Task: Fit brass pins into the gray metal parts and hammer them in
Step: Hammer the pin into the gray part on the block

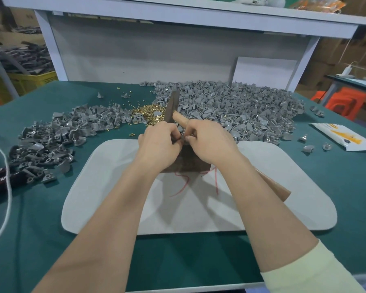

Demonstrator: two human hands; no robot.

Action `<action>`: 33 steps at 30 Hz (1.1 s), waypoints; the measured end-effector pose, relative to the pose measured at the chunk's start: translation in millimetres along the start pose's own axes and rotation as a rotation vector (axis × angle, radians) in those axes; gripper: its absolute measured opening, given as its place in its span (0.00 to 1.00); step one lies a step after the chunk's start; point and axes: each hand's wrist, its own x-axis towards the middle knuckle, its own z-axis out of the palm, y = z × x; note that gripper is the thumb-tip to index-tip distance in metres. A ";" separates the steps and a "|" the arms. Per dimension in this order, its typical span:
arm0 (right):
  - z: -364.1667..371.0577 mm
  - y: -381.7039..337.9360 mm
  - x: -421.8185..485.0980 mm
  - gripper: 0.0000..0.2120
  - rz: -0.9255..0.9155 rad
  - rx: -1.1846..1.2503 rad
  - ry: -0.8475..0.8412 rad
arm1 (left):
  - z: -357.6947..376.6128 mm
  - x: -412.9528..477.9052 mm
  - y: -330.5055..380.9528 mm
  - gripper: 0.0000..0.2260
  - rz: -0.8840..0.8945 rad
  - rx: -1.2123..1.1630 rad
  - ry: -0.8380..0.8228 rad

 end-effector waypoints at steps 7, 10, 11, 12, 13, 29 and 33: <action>-12.4 14.0 -8.3 0.17 -0.020 0.253 0.150 | -1.1 1.4 -3.7 0.07 -0.153 0.031 0.078; -27.6 21.9 -15.6 0.23 -0.052 0.222 0.202 | -0.6 0.5 -2.9 0.04 -0.178 0.018 0.091; -30.6 23.5 -18.1 0.23 -0.051 0.211 0.202 | -0.5 0.5 -2.3 0.04 -0.182 0.018 0.093; -31.7 24.5 -20.2 0.22 -0.044 0.201 0.194 | -0.4 0.8 -1.8 0.03 -0.184 0.020 0.094; -32.2 24.7 -23.0 0.20 -0.035 0.190 0.184 | -0.5 0.9 -1.6 0.03 -0.186 0.022 0.095; -42.5 19.5 -36.7 0.19 -0.057 0.129 0.182 | -2.1 0.0 -1.5 0.05 -0.177 0.030 0.078; -46.1 18.7 -36.0 0.19 -0.074 0.150 0.243 | -1.5 0.2 -1.6 0.06 -0.169 0.032 0.084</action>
